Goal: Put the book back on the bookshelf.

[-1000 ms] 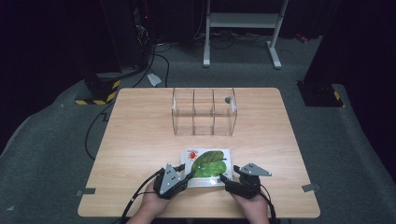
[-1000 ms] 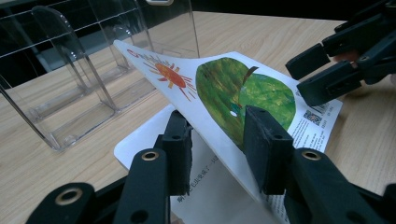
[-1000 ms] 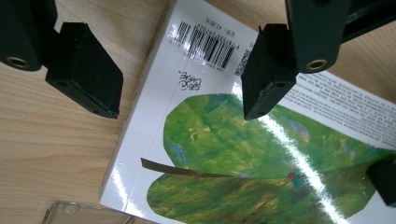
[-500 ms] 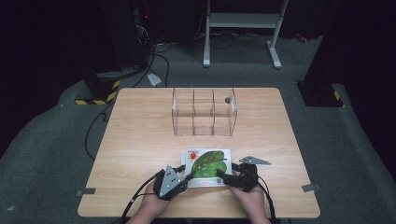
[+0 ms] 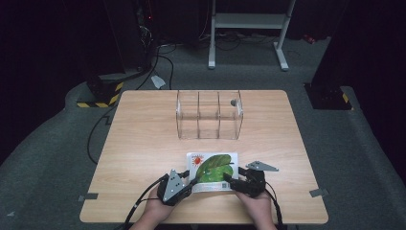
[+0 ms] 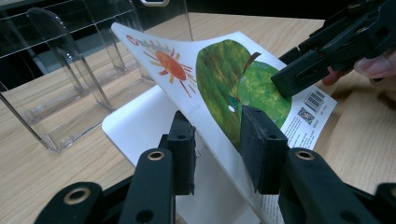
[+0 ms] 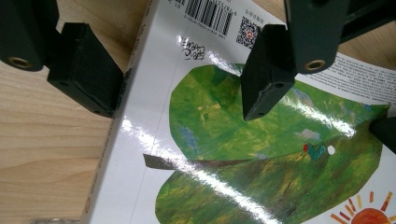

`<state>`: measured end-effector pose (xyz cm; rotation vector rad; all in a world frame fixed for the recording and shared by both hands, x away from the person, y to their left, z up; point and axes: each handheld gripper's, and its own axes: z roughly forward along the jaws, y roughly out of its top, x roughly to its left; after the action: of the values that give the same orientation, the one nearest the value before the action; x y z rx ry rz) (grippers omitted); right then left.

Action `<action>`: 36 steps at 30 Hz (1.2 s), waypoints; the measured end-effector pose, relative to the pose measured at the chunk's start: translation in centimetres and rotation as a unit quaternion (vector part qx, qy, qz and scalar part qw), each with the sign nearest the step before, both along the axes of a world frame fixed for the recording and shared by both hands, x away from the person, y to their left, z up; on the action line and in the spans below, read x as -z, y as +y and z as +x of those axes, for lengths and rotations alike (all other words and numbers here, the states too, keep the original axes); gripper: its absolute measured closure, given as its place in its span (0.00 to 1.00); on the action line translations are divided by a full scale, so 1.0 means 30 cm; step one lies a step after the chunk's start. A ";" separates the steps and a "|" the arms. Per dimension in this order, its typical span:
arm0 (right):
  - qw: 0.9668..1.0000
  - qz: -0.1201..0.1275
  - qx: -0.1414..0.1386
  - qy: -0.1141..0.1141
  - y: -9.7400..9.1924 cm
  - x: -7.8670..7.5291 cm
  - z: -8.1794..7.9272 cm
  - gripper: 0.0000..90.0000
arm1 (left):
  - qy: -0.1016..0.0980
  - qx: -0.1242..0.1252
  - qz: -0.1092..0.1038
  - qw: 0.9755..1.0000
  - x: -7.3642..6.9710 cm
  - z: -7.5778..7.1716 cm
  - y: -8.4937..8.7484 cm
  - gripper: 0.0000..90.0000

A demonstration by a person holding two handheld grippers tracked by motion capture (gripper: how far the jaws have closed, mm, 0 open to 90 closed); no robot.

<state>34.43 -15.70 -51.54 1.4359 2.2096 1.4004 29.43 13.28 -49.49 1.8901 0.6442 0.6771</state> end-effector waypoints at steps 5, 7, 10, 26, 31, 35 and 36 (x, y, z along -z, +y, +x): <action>1.000 -0.008 0.007 -0.014 0.001 -0.007 -0.014 0.37 | 0.004 -0.004 -0.002 1.000 0.002 0.002 0.000 0.74; 1.000 -0.013 0.009 -0.024 0.001 -0.009 -0.019 0.38 | 0.005 -0.006 -0.004 1.000 0.002 0.003 0.000 0.75; 0.999 -0.016 0.011 -0.032 0.001 -0.011 -0.023 0.39 | 0.005 -0.008 -0.004 1.000 0.002 0.003 0.002 0.75; 0.997 -0.019 0.025 -0.078 -0.005 -0.040 -0.055 0.45 | 0.012 -0.019 0.011 1.000 0.009 0.010 0.007 0.77; 0.995 -0.018 0.030 -0.093 -0.009 -0.050 -0.068 0.45 | 0.017 -0.026 0.024 0.999 0.018 0.014 0.003 0.78; 0.993 -0.024 0.031 -0.108 -0.010 -0.056 -0.082 0.46 | 0.025 -0.033 0.034 0.999 0.029 0.020 0.000 0.79; 0.993 -0.024 0.031 -0.108 -0.010 -0.056 -0.082 0.46 | 0.025 -0.033 0.034 0.999 0.029 0.020 0.000 0.79</action>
<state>31.96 -15.99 -49.85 1.2614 2.0339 1.3988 30.03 13.29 -50.35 1.9602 0.7255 0.7042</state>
